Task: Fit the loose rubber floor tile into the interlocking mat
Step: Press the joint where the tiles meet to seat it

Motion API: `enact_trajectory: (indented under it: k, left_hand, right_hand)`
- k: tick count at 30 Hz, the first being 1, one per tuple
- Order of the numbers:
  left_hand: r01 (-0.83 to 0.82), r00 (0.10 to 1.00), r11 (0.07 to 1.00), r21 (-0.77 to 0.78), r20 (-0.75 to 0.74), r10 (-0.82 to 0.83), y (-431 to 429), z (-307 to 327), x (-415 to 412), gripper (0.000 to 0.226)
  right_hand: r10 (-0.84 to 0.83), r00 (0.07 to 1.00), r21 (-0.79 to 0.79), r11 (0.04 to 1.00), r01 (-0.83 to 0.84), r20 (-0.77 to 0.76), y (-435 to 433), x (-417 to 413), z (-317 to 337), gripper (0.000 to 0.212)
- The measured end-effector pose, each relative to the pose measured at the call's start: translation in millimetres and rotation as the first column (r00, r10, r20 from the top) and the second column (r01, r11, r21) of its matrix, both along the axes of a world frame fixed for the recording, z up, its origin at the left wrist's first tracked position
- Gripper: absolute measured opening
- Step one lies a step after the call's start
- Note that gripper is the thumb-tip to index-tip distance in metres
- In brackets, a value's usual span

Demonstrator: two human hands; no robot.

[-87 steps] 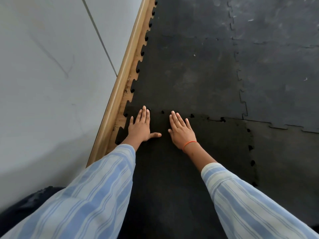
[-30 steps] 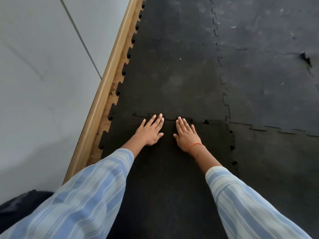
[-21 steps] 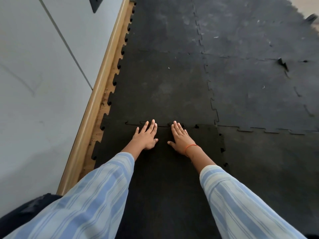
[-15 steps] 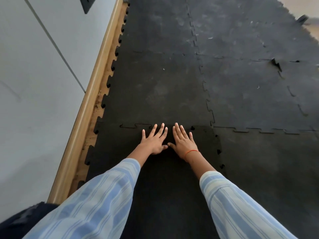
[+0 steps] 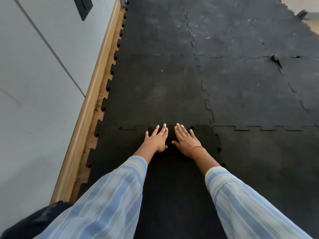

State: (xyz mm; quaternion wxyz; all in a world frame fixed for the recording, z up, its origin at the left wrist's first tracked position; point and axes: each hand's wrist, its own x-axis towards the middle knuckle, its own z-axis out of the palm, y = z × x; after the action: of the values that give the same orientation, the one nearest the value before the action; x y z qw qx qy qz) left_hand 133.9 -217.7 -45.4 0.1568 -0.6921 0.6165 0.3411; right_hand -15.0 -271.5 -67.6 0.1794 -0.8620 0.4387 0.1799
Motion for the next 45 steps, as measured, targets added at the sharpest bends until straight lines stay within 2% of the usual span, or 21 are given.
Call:
enact_trajectory:
  k: [3,6,11,16,19,23,28,32,39,43,45]
  left_hand:
    - [0.029,0.999,0.999,-0.02,-0.039,-0.03,-2.6,-1.9,-10.7,0.072]
    - [0.068,0.995,0.995,-0.067,-0.069,-0.073,-10.7,-6.0,-32.0,0.067]
    - [0.098,0.992,0.985,-0.144,-0.061,-0.107,-28.0,-13.1,-66.4,0.064]
    - [0.106,0.994,0.983,-0.148,-0.011,-0.109,-37.0,-17.1,-74.0,0.065]
    - [0.092,0.995,0.98,-0.179,-0.015,-0.097,-34.7,-15.9,-72.8,0.069]
    - [0.1,0.995,0.99,-0.096,-0.019,-0.102,-43.9,-6.0,-76.3,0.071]
    - [0.192,0.973,0.981,0.01,0.128,-0.191,-57.2,1.9,-82.6,0.071]
    - [0.174,0.981,0.985,0.02,0.081,-0.175,-58.1,-2.6,-79.2,0.07]
    - [0.183,0.982,0.981,-0.061,0.062,-0.179,-48.2,-9.3,-76.3,0.065]
    - [0.31,0.951,0.943,-0.119,0.035,-0.308,-20.2,-13.8,-94.5,0.06]
    - [0.329,0.944,0.934,-0.142,0.013,-0.331,-14.3,-13.7,-102.5,0.06]
  right_hand:
    - [-0.118,0.993,-0.1,0.988,0.117,-0.004,-1.0,-46.1,-3.3,0.066]
    - [-0.219,0.976,-0.07,0.974,0.218,-0.012,-5.4,-73.1,-1.1,0.067]
    - [-0.199,0.98,-0.043,0.979,0.198,-0.02,-14.7,-76.1,-0.9,0.07]
    - [-0.188,0.979,0.031,0.981,0.191,-0.081,-41.2,-77.1,11.9,0.085]
    - [-0.146,0.984,-0.058,0.988,0.141,-0.098,-36.4,-72.5,13.1,0.085]
    - [-0.157,0.982,-0.092,0.985,0.148,-0.106,-35.1,-68.7,15.5,0.084]
    - [-0.132,0.979,0.034,0.99,0.139,-0.157,-33.6,-68.6,5.2,0.077]
    - [-0.101,0.981,0.084,0.99,0.116,-0.168,-36.5,-75.1,0.2,0.076]
    - [-0.137,0.988,0.051,0.989,0.141,-0.077,-39.4,-79.7,3.2,0.077]
    - [-0.299,0.954,-0.084,0.95,0.299,0.023,14.0,-108.4,-5.6,0.074]
    - [-0.355,0.934,-0.084,0.93,0.358,0.045,38.5,-120.3,-7.4,0.07]
